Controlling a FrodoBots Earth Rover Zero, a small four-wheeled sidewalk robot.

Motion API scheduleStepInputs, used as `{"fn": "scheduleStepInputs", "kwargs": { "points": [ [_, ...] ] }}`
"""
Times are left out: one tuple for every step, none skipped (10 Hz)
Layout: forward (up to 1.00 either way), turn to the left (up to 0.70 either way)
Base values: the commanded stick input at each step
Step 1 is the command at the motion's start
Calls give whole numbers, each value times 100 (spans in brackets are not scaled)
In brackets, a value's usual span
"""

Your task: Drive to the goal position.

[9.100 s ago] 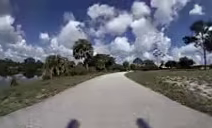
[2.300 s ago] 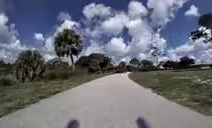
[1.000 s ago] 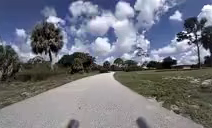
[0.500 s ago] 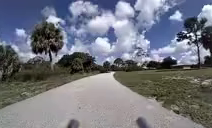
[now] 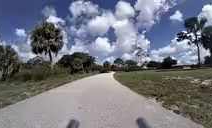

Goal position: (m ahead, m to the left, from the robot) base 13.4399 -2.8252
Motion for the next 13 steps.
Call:
{"fn": "scheduleStepInputs", "kwargs": {
  "points": [
    [70, 35],
    [70, 35],
    [70, 35],
    [70, 35],
    [70, 35],
    [70, 35],
    [70, 35],
    [70, 35],
    [70, 35],
    [70, 0],
    [70, 0],
    [70, 0],
    [70, 0]
  ]
}}
